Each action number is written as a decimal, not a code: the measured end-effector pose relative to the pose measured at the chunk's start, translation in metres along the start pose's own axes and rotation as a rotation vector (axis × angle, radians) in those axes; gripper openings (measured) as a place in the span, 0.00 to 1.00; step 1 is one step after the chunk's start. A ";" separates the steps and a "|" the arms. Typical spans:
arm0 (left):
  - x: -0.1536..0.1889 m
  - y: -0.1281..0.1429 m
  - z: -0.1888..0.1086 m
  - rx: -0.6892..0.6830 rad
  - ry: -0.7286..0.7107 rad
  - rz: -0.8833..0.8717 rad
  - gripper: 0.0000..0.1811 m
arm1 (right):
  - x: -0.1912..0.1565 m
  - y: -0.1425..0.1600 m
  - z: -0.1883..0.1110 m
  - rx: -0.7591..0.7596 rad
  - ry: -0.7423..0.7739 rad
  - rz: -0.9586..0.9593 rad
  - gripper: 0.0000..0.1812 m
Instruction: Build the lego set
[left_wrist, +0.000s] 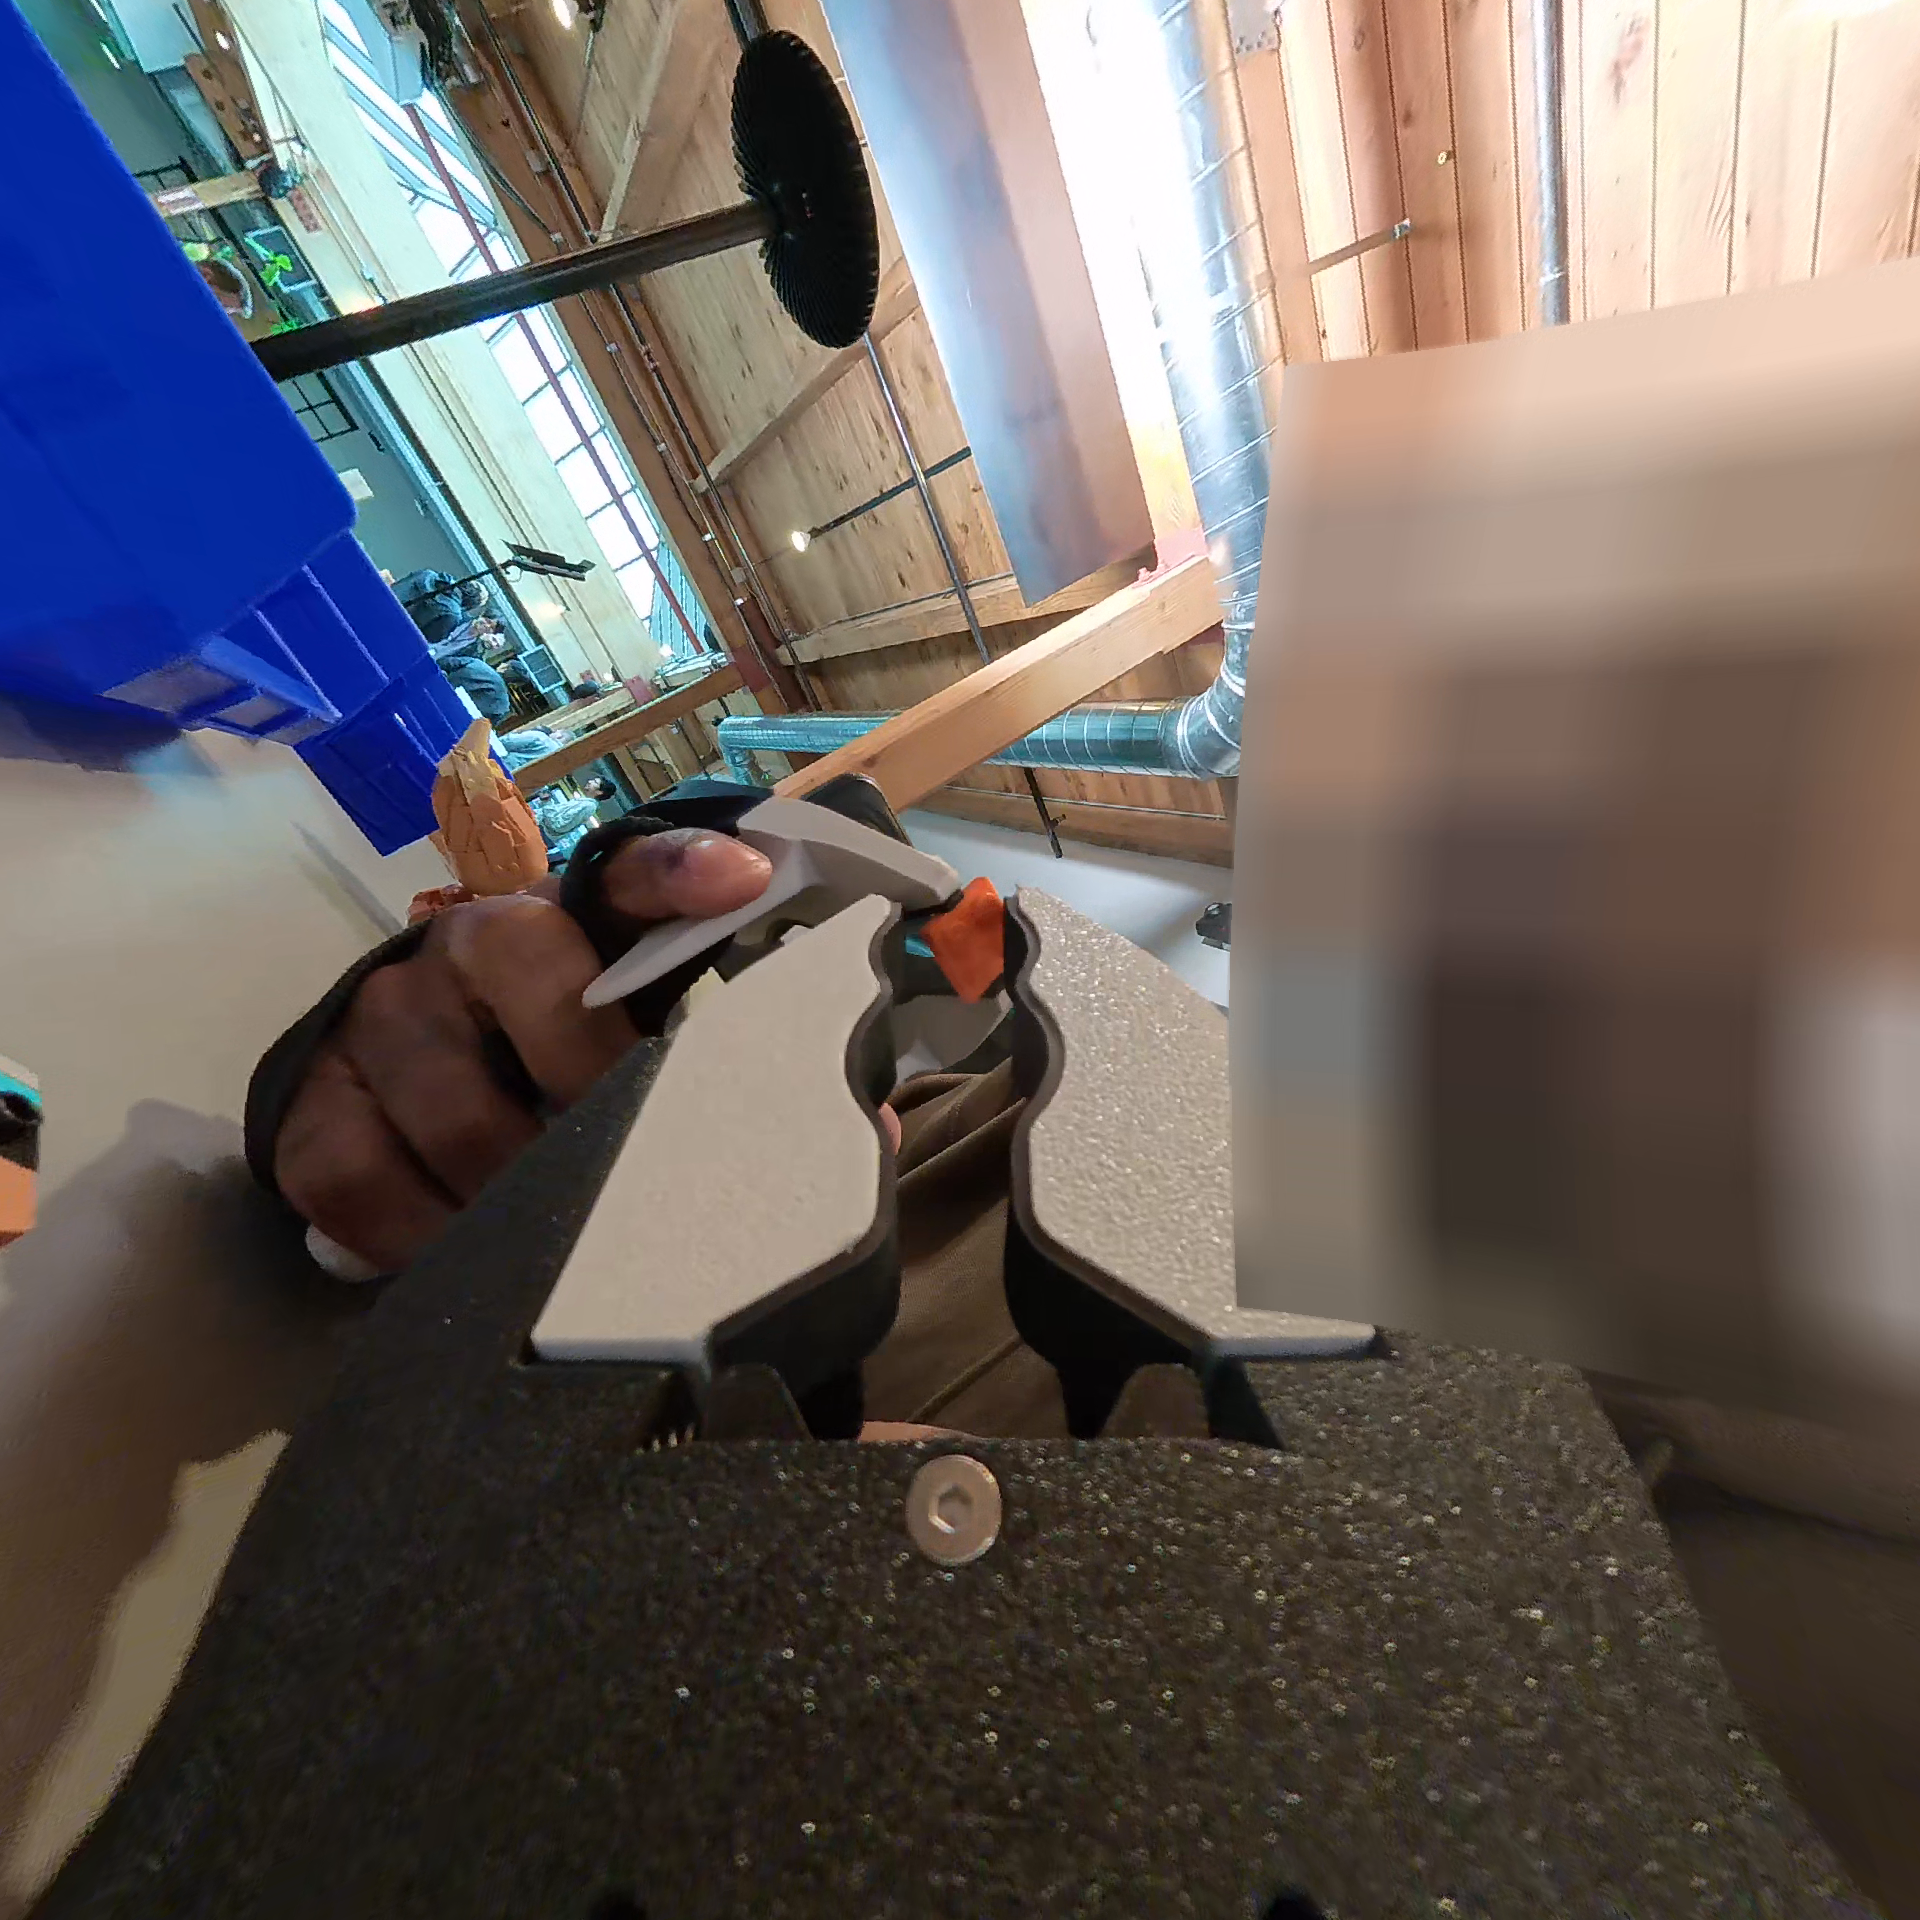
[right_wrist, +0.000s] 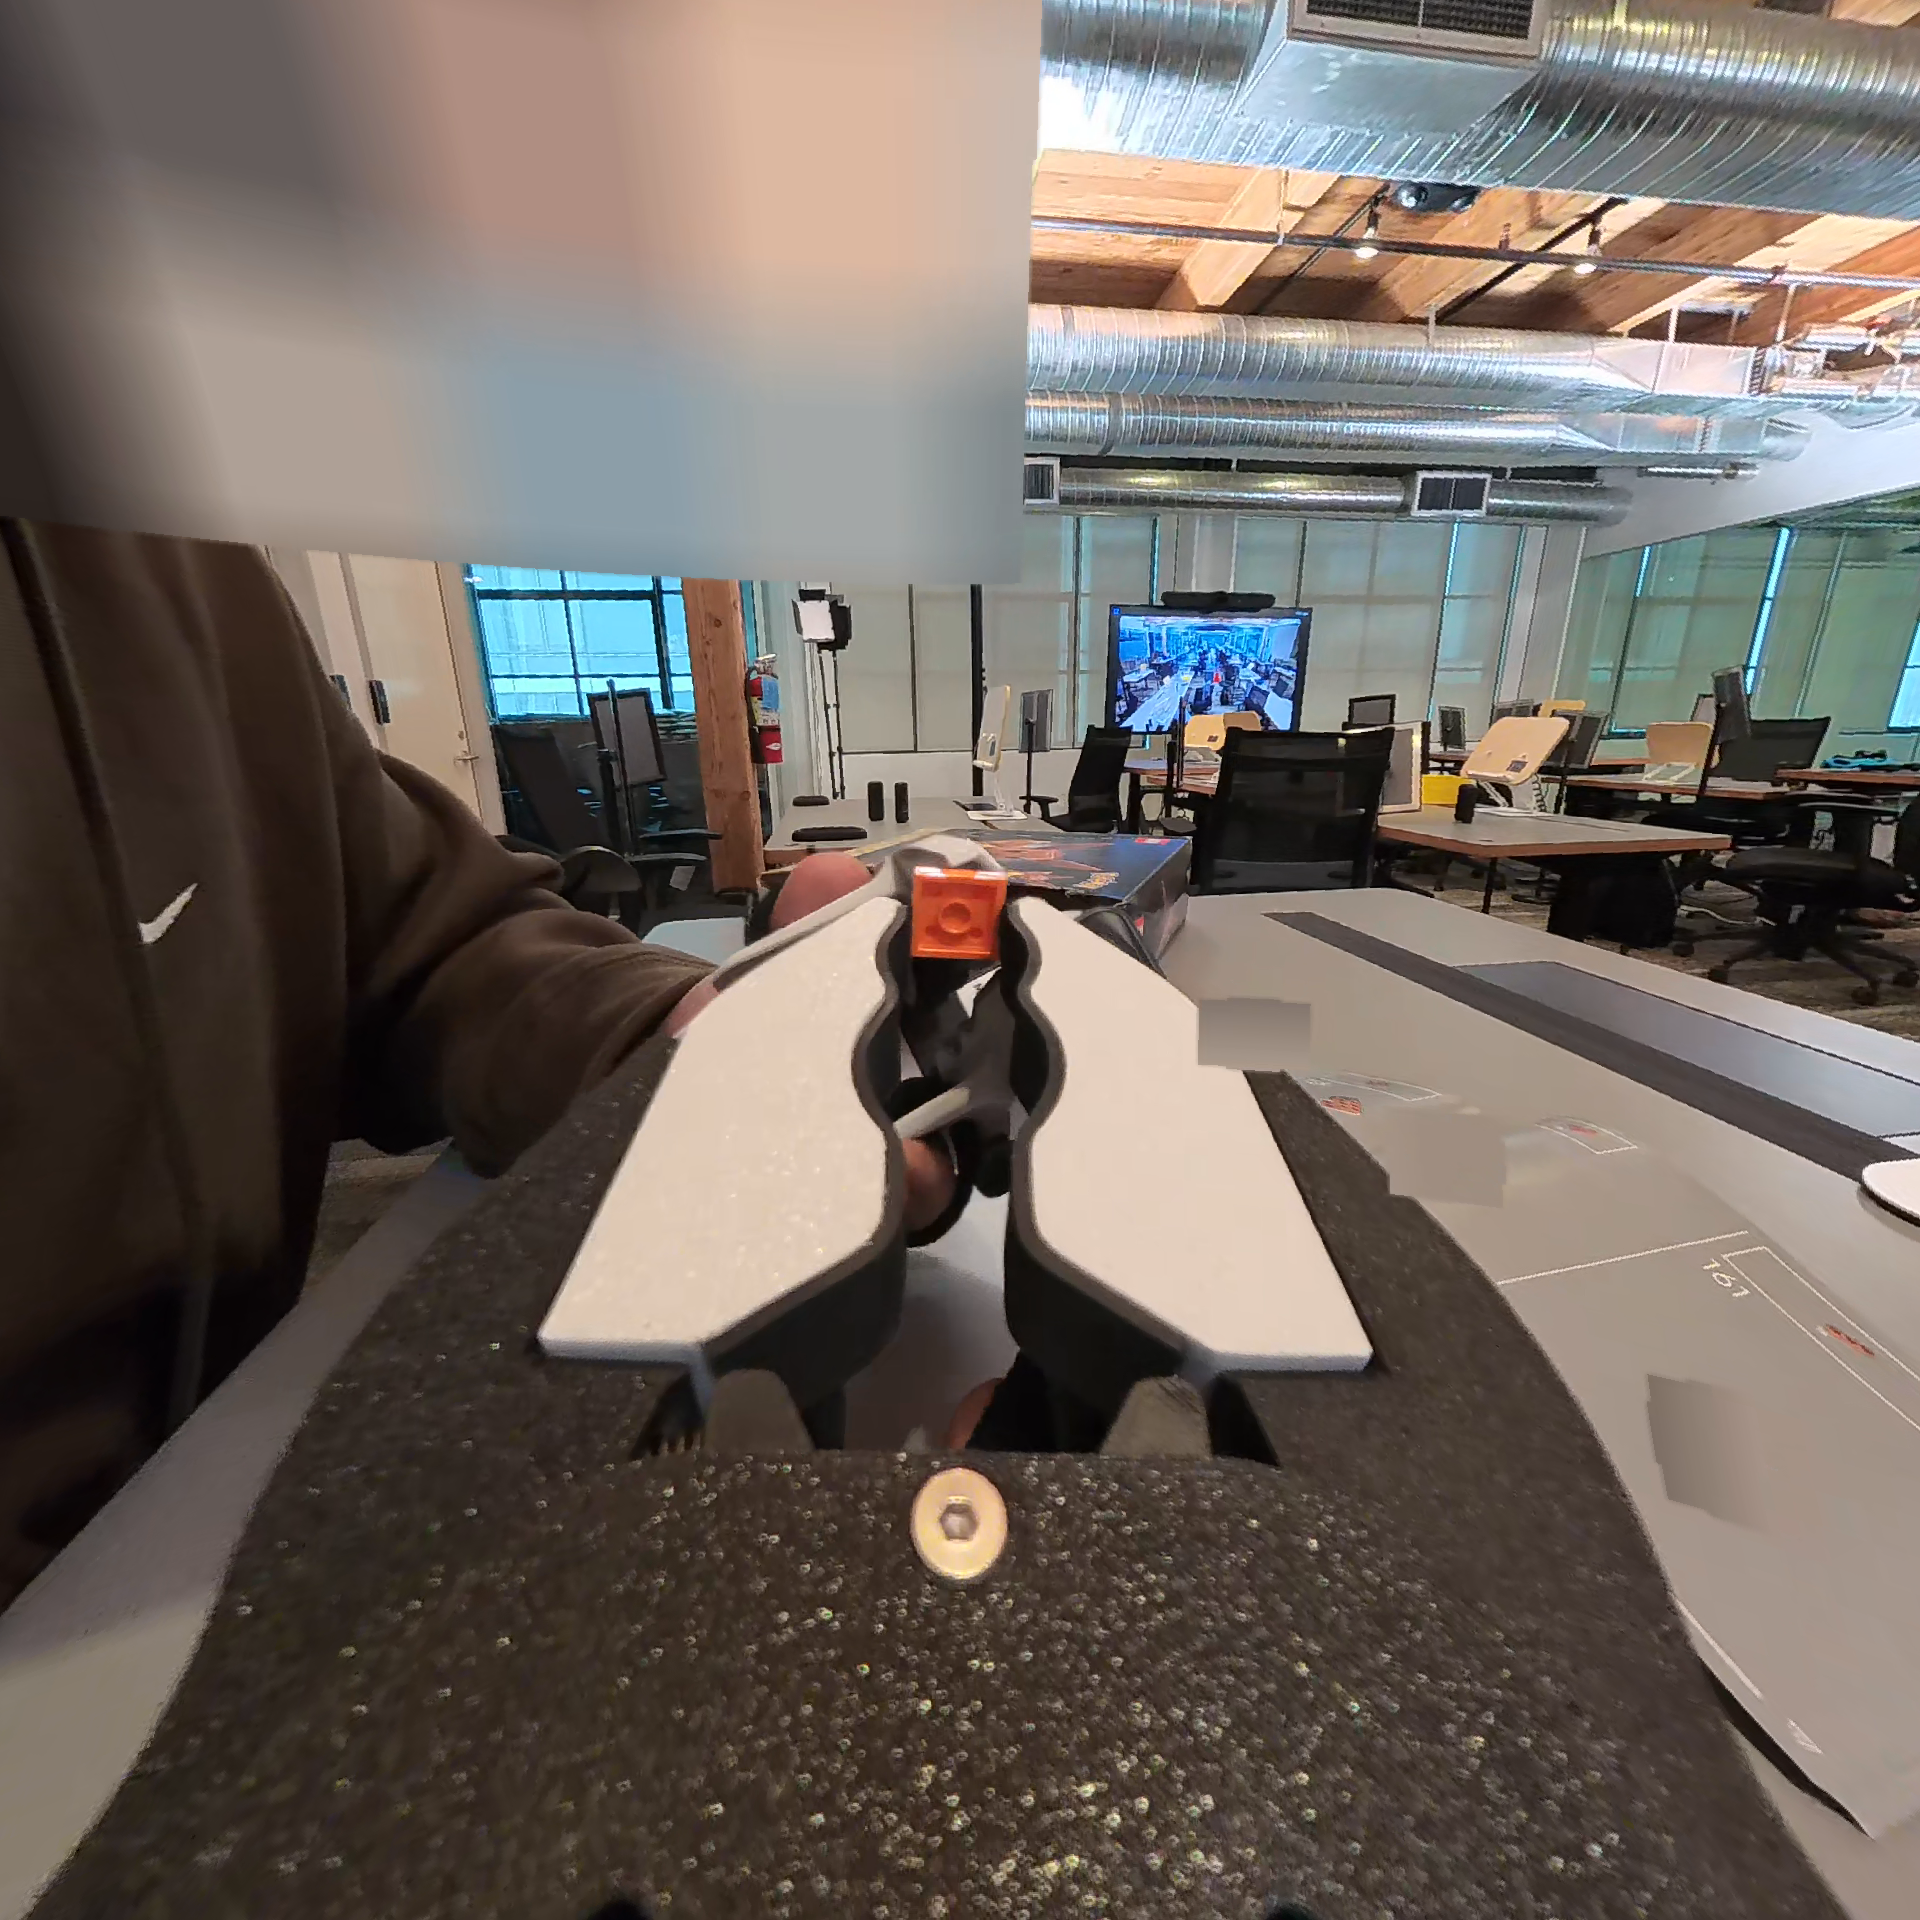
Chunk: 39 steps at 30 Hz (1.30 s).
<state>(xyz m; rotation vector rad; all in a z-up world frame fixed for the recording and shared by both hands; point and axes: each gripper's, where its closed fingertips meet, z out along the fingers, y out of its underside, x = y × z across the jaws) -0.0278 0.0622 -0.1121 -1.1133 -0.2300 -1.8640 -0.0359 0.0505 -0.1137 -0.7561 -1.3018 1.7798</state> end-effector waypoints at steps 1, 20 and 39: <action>-0.001 -0.001 -0.001 0.005 -0.003 -0.003 0.09 | 0.001 0.001 0.000 -0.004 0.006 -0.003 0.09; -0.005 0.000 -0.002 0.052 0.027 -0.088 0.08 | 0.002 0.004 -0.003 -0.012 0.006 -0.004 0.09; -0.013 -0.007 -0.009 0.081 -0.026 -0.039 0.08 | 0.010 0.009 -0.008 -0.079 0.043 -0.052 0.12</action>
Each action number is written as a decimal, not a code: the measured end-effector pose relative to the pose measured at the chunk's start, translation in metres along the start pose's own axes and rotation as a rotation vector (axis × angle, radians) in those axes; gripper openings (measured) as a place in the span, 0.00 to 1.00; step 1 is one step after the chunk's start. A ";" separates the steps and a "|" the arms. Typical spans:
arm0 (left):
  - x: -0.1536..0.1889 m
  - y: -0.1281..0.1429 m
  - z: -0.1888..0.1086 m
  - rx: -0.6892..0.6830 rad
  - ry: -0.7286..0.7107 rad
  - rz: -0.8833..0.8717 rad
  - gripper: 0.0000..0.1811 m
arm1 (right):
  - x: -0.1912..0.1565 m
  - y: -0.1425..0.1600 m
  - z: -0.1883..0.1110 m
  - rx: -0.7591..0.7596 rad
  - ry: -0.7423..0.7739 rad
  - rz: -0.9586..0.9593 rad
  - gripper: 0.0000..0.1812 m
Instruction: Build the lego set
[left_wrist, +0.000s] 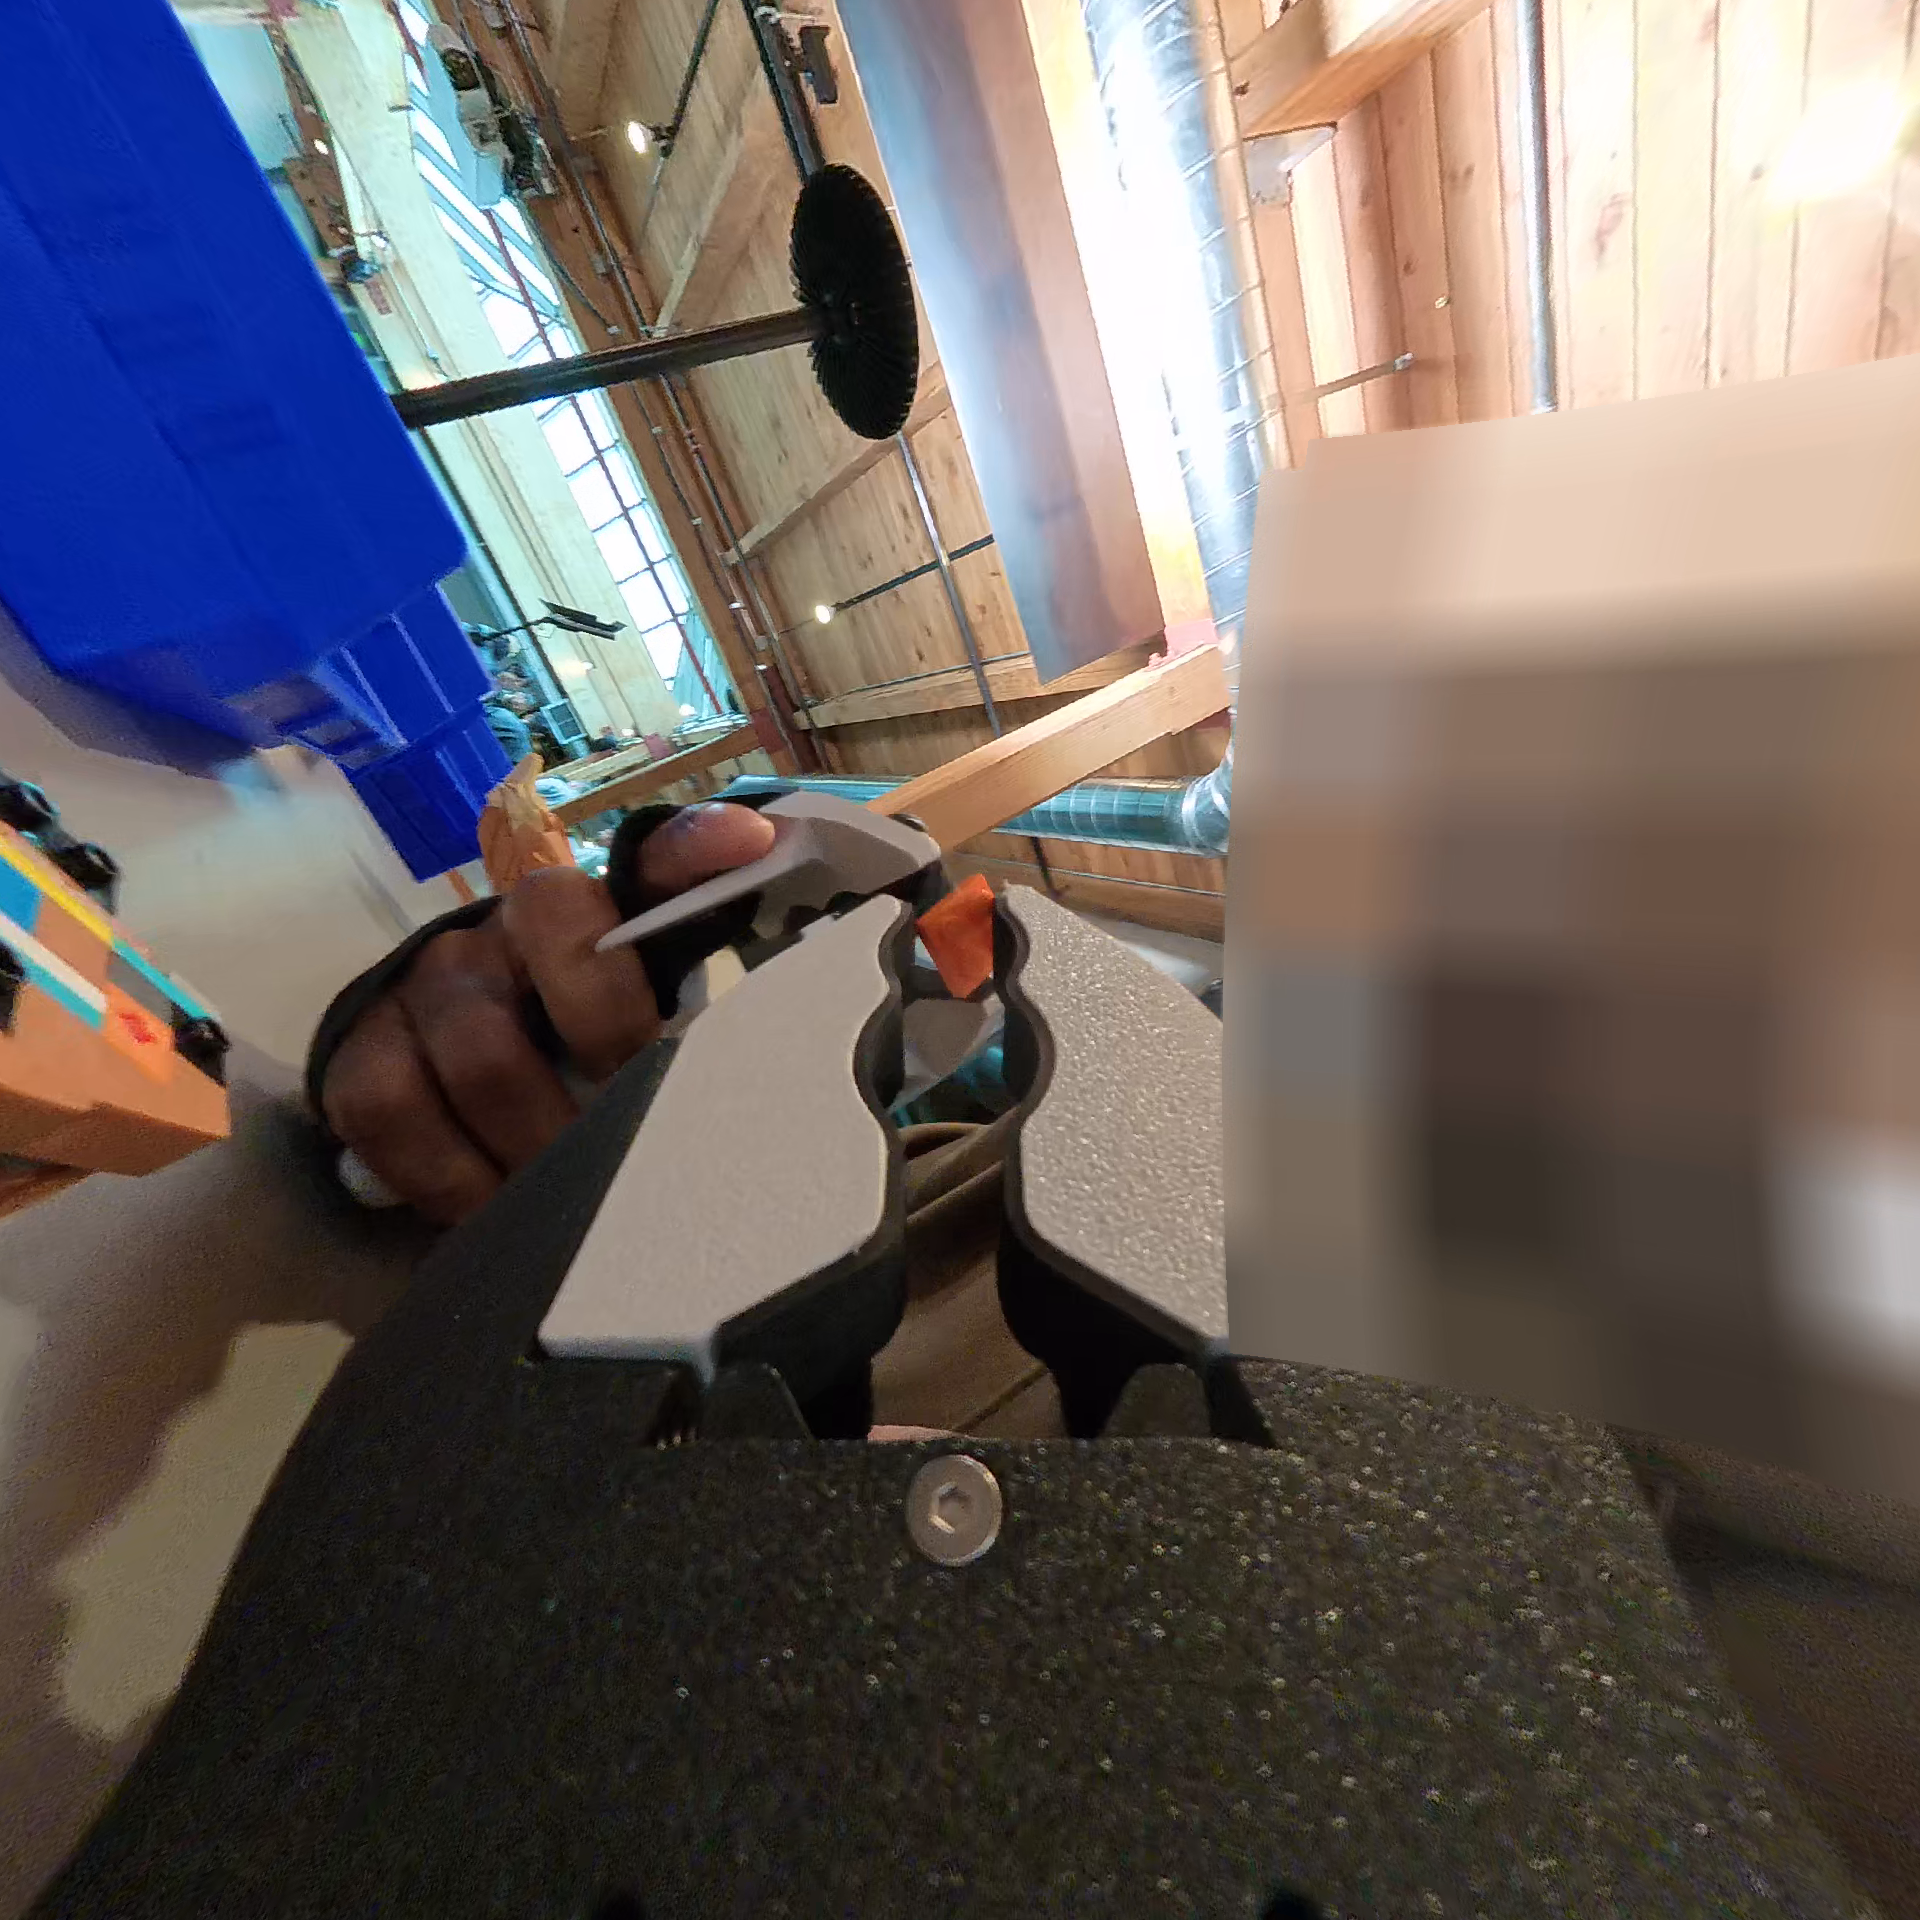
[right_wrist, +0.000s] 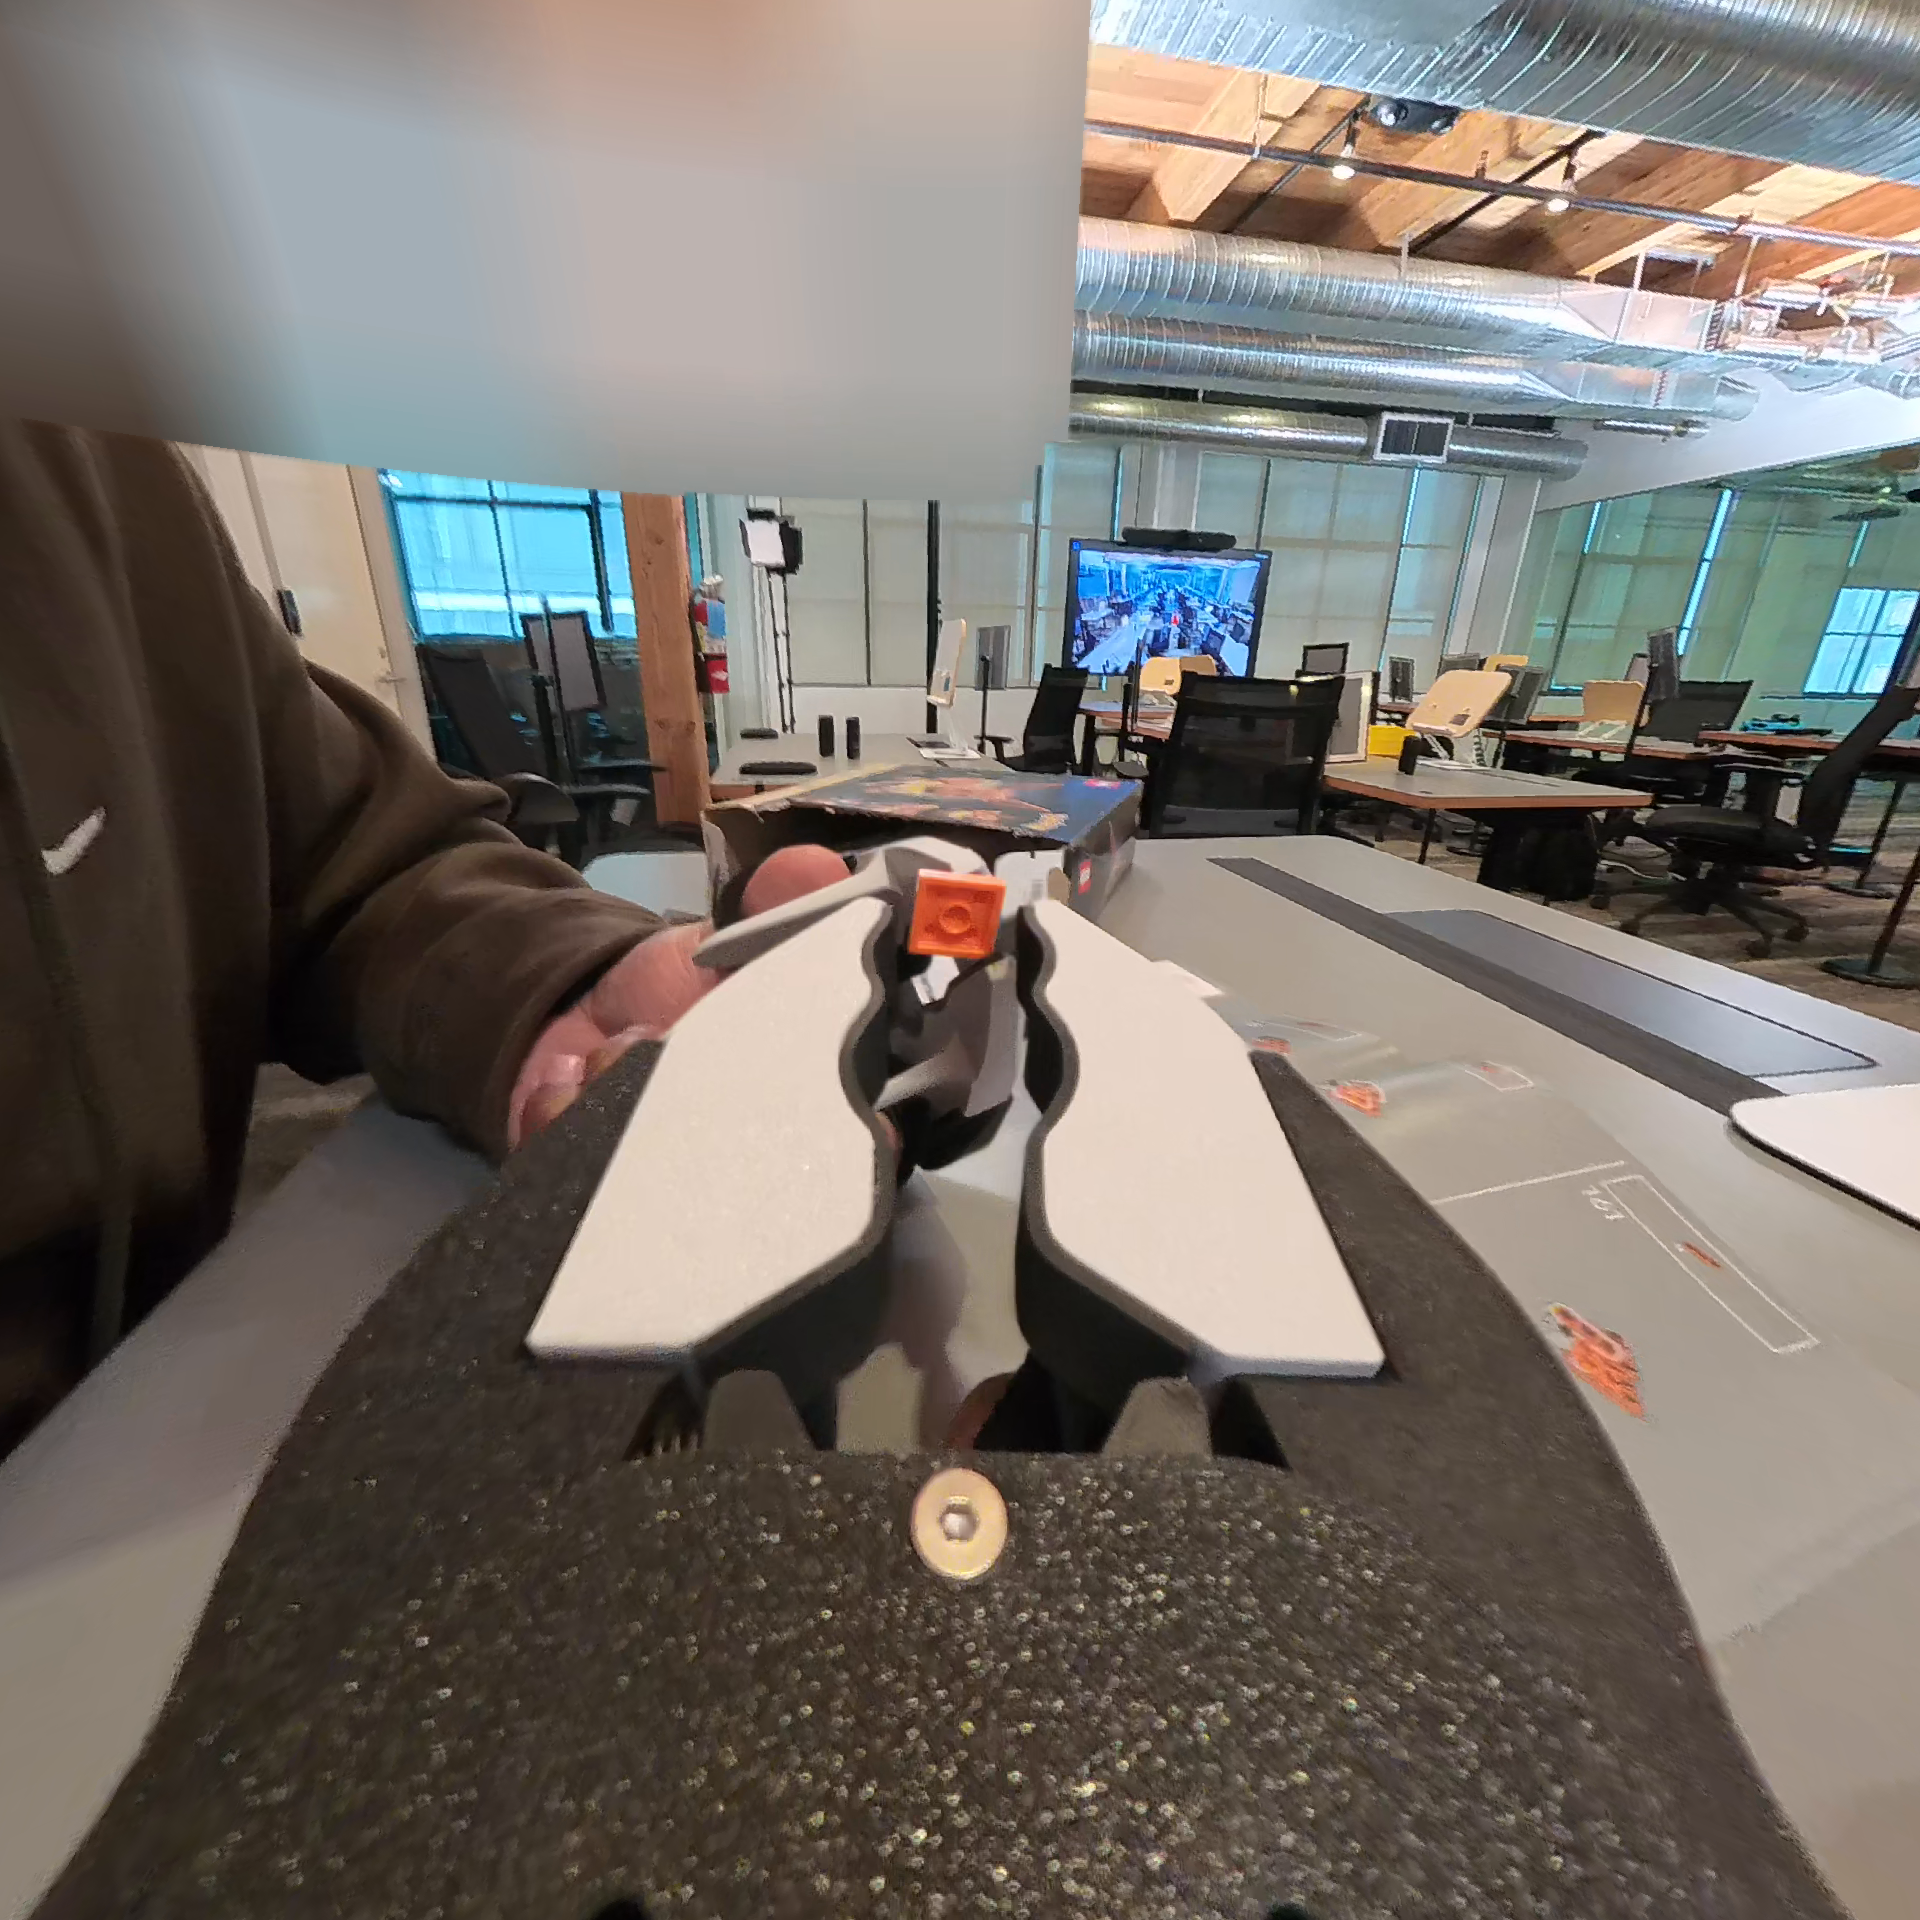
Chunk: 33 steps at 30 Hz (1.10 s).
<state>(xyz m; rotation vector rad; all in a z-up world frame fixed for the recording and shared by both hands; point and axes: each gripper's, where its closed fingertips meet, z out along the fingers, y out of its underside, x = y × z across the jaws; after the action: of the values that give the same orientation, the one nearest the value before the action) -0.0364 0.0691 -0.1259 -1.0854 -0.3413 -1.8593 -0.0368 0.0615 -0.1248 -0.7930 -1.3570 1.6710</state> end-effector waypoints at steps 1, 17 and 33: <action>-0.002 -0.001 -0.001 -0.004 -0.023 0.026 0.08 | 0.001 0.002 -0.001 -0.024 0.008 -0.025 0.13; -0.026 0.000 -0.007 -0.143 -0.365 0.343 0.07 | 0.001 0.028 -0.010 -0.381 0.025 -0.320 0.23; -0.033 0.010 -0.007 -0.234 -0.439 0.445 0.04 | -0.004 0.030 -0.019 -0.464 -0.050 -0.333 0.19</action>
<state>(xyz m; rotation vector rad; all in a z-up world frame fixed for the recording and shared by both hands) -0.0266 0.0782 -0.1580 -1.5895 -0.1147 -1.2805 -0.0243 0.0639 -0.1585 -0.7307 -1.8339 1.1379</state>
